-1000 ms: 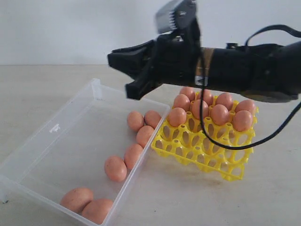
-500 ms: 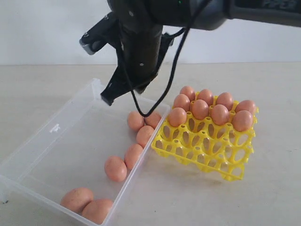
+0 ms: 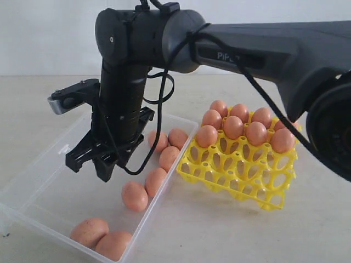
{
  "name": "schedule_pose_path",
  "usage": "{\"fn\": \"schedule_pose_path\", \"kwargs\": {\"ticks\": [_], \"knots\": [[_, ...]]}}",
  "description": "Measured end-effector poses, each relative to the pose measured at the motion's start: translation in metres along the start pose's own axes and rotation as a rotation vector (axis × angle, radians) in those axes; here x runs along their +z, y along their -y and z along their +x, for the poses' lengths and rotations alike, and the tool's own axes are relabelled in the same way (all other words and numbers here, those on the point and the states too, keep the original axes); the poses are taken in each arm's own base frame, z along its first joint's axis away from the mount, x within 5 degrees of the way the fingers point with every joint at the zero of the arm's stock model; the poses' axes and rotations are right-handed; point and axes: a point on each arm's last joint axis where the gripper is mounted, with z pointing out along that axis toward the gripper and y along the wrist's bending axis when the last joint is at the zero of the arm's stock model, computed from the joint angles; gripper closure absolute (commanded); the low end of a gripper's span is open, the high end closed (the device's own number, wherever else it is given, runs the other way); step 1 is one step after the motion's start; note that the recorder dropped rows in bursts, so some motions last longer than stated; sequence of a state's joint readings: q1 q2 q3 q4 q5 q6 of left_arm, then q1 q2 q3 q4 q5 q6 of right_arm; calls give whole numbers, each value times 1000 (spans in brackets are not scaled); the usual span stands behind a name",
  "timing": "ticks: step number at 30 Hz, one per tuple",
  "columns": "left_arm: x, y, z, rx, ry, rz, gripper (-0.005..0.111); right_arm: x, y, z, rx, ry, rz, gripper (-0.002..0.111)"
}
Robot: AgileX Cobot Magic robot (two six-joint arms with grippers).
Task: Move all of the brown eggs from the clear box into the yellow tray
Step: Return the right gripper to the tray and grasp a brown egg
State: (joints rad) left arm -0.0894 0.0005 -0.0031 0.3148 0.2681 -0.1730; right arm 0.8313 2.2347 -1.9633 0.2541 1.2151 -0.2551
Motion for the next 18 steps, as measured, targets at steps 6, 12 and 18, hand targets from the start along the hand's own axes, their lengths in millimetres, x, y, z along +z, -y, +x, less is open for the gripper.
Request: {"fn": "schedule_pose_path", "kwargs": {"ticks": [6, 12, 18], "knots": [[0, 0, 0, 0, 0, 0, 105, 1, -2, 0, 32, -6, 11, 38], [0, 0, 0, 0, 0, 0, 105, 8, 0, 0, 103, -19, 14, 38], [0, 0, 0, 0, 0, 0, 105, 30, 6, 2, 151, -67, 18, 38]]}}
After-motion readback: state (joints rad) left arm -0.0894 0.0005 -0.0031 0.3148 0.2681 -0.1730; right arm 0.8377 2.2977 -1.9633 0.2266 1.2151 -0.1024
